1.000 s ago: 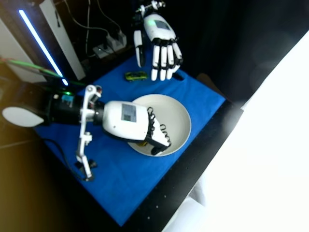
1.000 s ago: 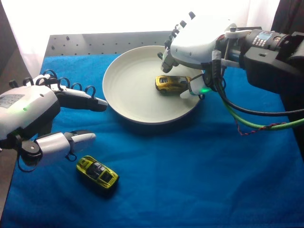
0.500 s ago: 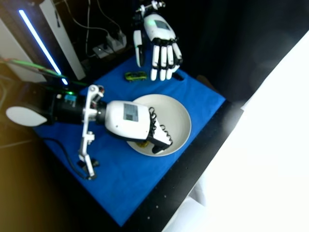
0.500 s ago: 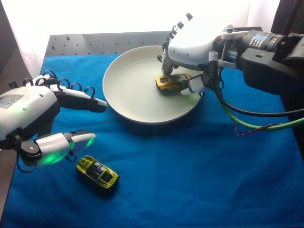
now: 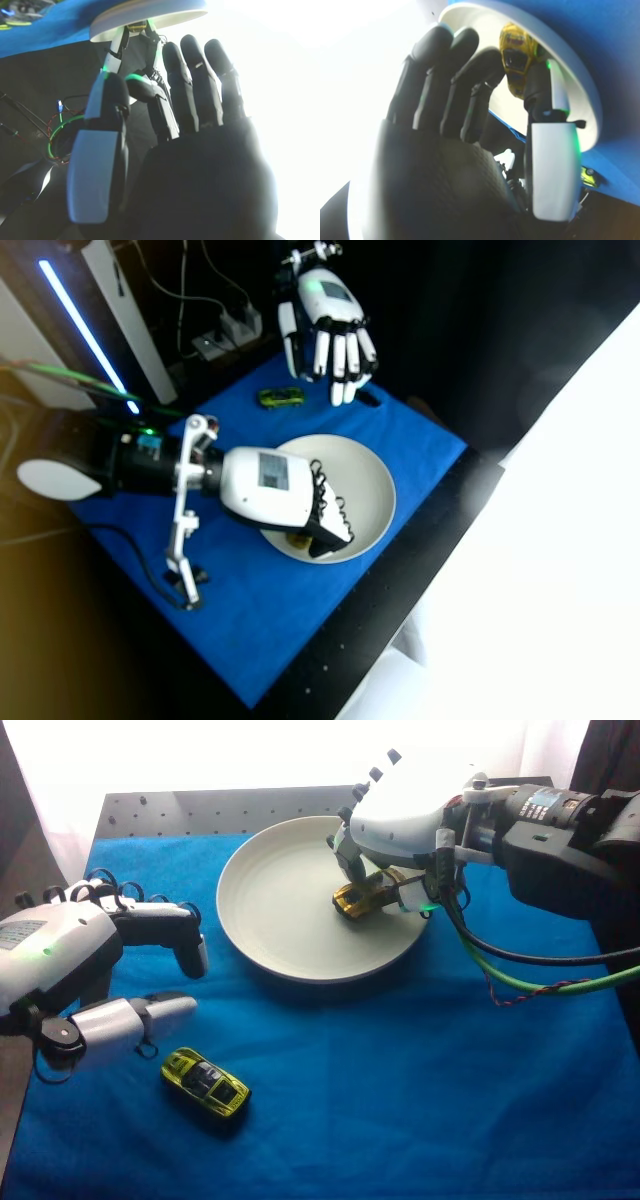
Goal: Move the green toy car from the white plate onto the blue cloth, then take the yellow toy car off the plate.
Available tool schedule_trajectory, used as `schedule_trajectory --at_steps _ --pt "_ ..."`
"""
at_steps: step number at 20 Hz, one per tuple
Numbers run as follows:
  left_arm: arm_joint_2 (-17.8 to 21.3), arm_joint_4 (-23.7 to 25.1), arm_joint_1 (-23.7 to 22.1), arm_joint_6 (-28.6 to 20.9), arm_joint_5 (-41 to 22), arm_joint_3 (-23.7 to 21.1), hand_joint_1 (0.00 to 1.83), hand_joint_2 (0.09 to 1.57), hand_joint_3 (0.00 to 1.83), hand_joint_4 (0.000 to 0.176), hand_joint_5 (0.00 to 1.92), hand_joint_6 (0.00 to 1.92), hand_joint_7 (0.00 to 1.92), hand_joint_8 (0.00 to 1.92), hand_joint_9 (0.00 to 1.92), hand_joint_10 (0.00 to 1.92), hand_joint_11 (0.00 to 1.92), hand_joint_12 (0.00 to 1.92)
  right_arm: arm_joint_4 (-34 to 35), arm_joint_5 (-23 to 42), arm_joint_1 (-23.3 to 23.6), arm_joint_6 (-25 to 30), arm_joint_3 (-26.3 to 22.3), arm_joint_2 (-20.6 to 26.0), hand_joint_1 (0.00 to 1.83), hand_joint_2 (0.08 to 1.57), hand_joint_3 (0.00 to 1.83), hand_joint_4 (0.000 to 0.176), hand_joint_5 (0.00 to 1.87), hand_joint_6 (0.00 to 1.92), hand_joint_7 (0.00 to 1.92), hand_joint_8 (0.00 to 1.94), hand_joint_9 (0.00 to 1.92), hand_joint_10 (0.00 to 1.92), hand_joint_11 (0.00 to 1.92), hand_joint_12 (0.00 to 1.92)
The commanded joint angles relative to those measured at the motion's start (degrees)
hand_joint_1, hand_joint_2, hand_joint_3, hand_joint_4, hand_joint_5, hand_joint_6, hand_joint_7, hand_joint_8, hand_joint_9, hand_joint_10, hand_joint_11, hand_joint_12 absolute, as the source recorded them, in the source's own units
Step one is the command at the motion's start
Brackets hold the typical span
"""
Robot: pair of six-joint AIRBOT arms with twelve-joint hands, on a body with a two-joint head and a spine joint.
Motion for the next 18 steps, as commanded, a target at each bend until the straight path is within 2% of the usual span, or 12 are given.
schedule_trajectory --at_steps 1,2,3,4,8,11,12,15,18 --pt "-0.3 0.9 0.0 -0.3 -6.6 0.3 0.81 1.30 0.00 0.176 0.61 1.52 0.64 0.00 0.39 0.42 0.00 1.36 -0.1 5.8 0.1 -0.3 0.3 -0.2 1.19 1.19 0.00 0.000 0.90 1.15 0.80 1.28 0.76 1.23 0.62 1.74" --pt "-0.4 0.9 0.0 -0.3 -6.6 0.4 0.81 1.31 0.00 0.176 0.60 1.53 0.64 0.00 0.40 0.41 0.00 1.39 -0.1 5.8 0.2 -0.3 0.3 -0.2 1.18 1.20 0.00 0.000 0.88 1.20 0.77 1.30 0.73 1.24 0.58 1.74" --pt "-0.4 0.8 0.1 -0.3 -6.6 0.4 0.80 1.31 0.00 0.176 0.60 1.54 0.64 0.00 0.41 0.40 0.00 1.38 -0.1 5.9 0.2 -0.3 0.3 -0.1 1.19 1.19 0.00 0.000 0.89 1.18 0.80 1.27 0.77 1.22 0.63 1.72" --pt "-0.4 0.8 0.1 -0.3 -6.6 0.4 0.81 1.31 0.00 0.176 0.61 1.52 0.64 0.00 0.42 0.39 0.00 1.39 -0.1 5.9 0.2 -0.3 0.3 -0.1 1.18 1.20 0.00 0.000 0.88 1.18 0.78 1.31 0.75 1.21 0.61 1.72" --pt "-0.8 0.7 0.3 -0.4 -6.6 0.7 0.80 1.32 0.00 0.176 0.59 1.55 0.65 0.00 0.44 0.37 0.00 1.40 -0.1 6.5 0.2 -0.3 -0.1 0.0 1.18 1.20 0.00 0.015 0.84 1.23 0.83 1.25 0.79 1.12 0.62 1.62" --pt "-0.8 0.6 0.3 -0.5 -6.5 0.8 0.80 1.32 0.00 0.176 0.60 1.54 0.65 0.01 0.43 0.39 0.00 1.43 0.0 8.1 0.2 -0.3 -1.6 1.4 1.19 1.19 0.00 0.002 0.85 1.16 0.85 1.28 0.83 1.10 0.70 1.61" --pt "-0.8 0.5 0.3 -0.5 -6.5 0.8 0.80 1.32 0.00 0.176 0.59 1.55 0.66 0.01 0.40 0.46 0.00 1.45 0.0 8.7 0.2 -0.3 -2.2 1.9 1.19 1.18 0.00 0.000 0.84 1.16 0.87 1.26 0.86 1.10 0.73 1.60" --pt "-0.8 0.4 0.4 -0.5 -6.4 0.8 0.81 1.31 0.00 0.176 0.61 1.52 0.68 0.01 0.37 0.57 0.00 1.47 0.0 10.3 0.5 -0.3 -3.9 3.5 1.22 1.17 0.00 0.000 0.84 1.09 0.91 1.27 0.90 1.19 0.80 1.66" --pt "-0.8 0.3 0.4 -0.5 -6.4 0.8 0.82 1.30 0.00 0.176 0.62 1.51 0.68 0.01 0.37 0.56 0.00 1.43 0.0 12.3 0.6 -0.3 -6.5 5.9 1.24 1.16 0.00 0.000 0.87 0.99 0.93 1.31 0.89 1.34 0.83 1.76"
